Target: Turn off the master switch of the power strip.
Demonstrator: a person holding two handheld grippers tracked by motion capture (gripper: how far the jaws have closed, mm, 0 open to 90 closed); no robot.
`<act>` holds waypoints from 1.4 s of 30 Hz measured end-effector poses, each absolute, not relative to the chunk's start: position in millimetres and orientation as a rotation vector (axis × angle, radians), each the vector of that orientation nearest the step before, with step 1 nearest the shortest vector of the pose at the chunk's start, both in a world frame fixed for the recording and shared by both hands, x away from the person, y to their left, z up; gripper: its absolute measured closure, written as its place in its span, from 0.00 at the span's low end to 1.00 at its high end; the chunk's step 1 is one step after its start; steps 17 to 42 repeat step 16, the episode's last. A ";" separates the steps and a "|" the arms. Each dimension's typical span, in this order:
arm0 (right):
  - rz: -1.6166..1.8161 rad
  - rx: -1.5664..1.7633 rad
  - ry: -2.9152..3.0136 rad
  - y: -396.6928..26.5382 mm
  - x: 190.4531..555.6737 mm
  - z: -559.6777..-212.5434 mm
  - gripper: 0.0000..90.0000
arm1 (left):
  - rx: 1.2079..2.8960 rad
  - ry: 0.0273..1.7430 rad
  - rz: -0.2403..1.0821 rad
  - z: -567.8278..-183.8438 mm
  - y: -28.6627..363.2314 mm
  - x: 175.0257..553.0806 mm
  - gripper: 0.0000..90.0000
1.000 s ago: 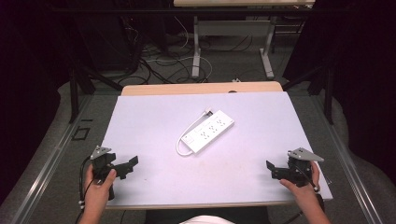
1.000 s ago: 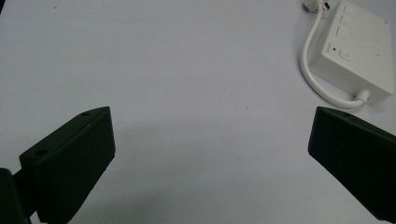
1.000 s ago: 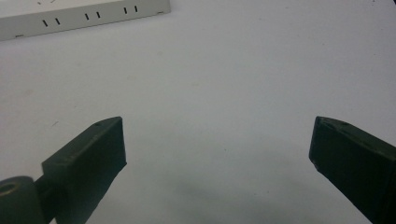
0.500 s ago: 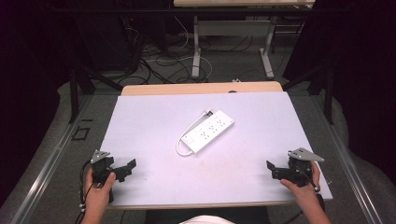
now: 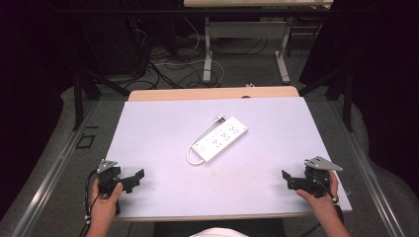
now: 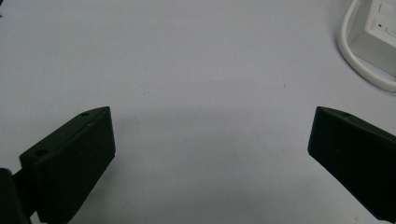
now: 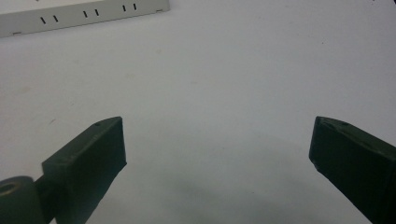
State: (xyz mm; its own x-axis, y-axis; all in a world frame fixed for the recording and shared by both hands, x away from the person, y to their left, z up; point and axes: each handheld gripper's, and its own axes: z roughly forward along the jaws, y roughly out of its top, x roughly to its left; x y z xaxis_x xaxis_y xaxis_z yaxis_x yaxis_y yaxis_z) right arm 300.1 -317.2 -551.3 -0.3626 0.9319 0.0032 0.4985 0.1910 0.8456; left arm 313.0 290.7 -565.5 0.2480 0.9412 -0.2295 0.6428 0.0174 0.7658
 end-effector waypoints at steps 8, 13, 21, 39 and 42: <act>1.076 1.335 1.946 -316.6 300.5 -552.1 0.04 | 1.708 1.477 0.460 -565.8 291.1 313.4 0.01; 1.075 1.328 1.942 -316.9 300.5 -552.2 0.04 | 1.707 1.476 0.460 -565.6 291.1 313.2 0.01; 1.073 1.330 1.944 -317.2 300.4 -552.3 0.04 | 1.704 1.478 0.458 -565.7 291.2 313.6 0.01; 1.073 1.330 1.944 -317.2 300.4 -552.3 0.04 | 1.704 1.478 0.458 -565.7 291.2 313.6 0.01; 1.073 1.330 1.944 -317.2 300.4 -552.3 0.04 | 1.704 1.478 0.458 -565.7 291.2 313.6 0.01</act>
